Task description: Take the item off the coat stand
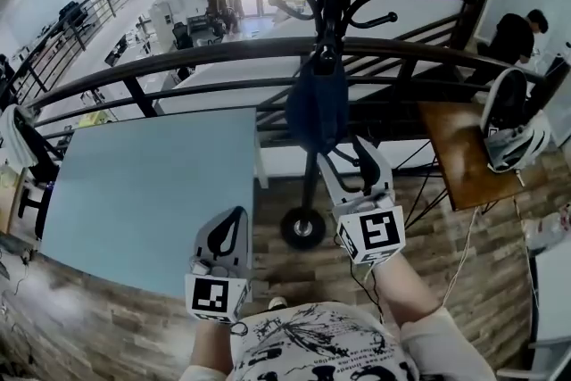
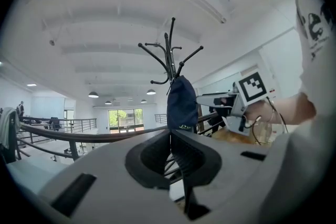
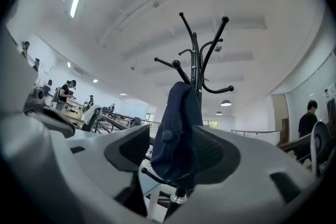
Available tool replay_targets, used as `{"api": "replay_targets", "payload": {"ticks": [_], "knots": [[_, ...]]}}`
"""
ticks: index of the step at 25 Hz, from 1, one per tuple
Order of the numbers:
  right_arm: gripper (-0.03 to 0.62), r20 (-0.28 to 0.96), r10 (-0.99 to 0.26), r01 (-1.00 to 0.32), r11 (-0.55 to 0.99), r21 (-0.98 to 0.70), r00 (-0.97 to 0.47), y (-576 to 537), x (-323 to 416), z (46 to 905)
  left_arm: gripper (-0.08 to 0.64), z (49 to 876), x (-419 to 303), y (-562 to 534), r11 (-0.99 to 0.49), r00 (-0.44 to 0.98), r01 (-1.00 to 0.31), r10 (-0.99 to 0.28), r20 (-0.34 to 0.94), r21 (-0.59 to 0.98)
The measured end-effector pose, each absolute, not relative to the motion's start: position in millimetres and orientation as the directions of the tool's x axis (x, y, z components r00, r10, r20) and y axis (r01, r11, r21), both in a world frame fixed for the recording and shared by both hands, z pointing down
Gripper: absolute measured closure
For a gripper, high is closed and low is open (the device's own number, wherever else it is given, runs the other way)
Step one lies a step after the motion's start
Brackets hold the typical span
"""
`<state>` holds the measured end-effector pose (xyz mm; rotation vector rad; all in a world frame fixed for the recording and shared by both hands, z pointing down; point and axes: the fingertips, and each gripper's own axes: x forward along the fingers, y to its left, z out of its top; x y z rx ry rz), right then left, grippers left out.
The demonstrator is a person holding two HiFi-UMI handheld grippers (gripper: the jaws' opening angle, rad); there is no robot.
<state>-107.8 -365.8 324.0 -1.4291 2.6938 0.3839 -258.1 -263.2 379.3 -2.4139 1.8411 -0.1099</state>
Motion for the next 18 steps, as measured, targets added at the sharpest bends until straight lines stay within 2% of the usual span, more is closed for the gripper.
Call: {"api": "replay_targets", "payload": {"ticks": [5,10,14,15,18], "knots": [[0.304,-0.176,-0.828,-0.844,0.506,0.175,-0.533,-393.8,-119.8,299.3,0.555,376.6,-269.7,-277.6,-0.298,0.299,-0.945,-0.954,0.010,-0.132],[0.294,-0.132,-0.864,-0.867,0.457,0.198,-0.486,-422.4,-129.8,304.1,0.555,382.1,-279.3,-285.6,-0.312,0.312,-0.942,-0.950,0.018,-0.121],[0.348,-0.107,-0.892,-0.887,0.413,0.208,-0.440,-436.4,-130.5,304.7,0.555,385.7,-283.3,-290.8,-0.332,0.331,-0.936,-0.943,0.025,-0.120],[0.395,-0.102,-0.899,-0.892,0.399,0.211,-0.426,-439.7,-128.9,304.0,0.555,385.2,-283.9,-292.7,-0.335,0.334,-0.935,-0.942,0.025,-0.121],[0.482,-0.090,-0.906,-0.895,0.386,0.222,-0.413,-446.3,-126.5,304.7,0.555,386.2,-283.5,-298.7,-0.341,0.342,-0.932,-0.940,0.017,-0.120]]}}
